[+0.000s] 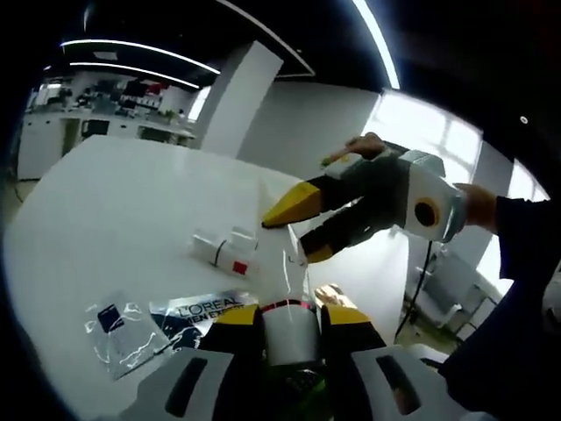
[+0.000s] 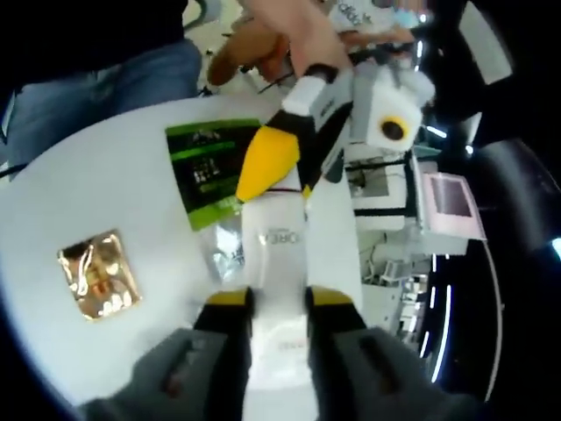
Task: Arrange the skincare products in the storage area until every visible bottle or jar stands upright without overlapping.
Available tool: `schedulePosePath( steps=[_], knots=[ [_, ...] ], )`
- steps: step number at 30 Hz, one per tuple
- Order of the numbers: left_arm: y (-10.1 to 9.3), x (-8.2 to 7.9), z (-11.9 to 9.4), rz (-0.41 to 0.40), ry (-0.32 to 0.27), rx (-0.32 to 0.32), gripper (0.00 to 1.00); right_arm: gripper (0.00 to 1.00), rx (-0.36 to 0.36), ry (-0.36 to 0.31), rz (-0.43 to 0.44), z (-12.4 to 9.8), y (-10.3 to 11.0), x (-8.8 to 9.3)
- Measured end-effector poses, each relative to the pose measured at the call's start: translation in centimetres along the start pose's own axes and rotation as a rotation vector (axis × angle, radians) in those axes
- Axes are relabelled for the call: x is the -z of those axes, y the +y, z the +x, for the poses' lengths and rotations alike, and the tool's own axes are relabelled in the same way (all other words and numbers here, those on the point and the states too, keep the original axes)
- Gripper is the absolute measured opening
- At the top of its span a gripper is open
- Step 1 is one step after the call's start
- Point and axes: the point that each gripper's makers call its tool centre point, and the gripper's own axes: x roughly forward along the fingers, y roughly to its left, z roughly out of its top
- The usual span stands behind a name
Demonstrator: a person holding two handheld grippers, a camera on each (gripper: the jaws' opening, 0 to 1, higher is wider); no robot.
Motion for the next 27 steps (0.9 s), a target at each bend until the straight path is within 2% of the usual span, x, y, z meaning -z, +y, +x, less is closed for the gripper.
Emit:
schedulePosePath(
  steps=[11, 22, 27],
  knots=[
    [0.0, 0.1, -0.7, -0.072, -0.021, 0.028, 0.2, 0.24, 0.034, 0.001, -0.056, -0.4, -0.6, -0.1],
    [-0.1, 0.6, -0.5, -0.133, -0.021, 0.048, 0.19, 0.28, 0.023, 0.008, -0.042, 0.0, 0.2, 0.0],
    [-0.1, 0.7, -0.6, -0.136, -0.023, 0.041, 0.19, 0.29, 0.015, 0.015, -0.028, 0.3, 0.5, 0.1]
  ],
)
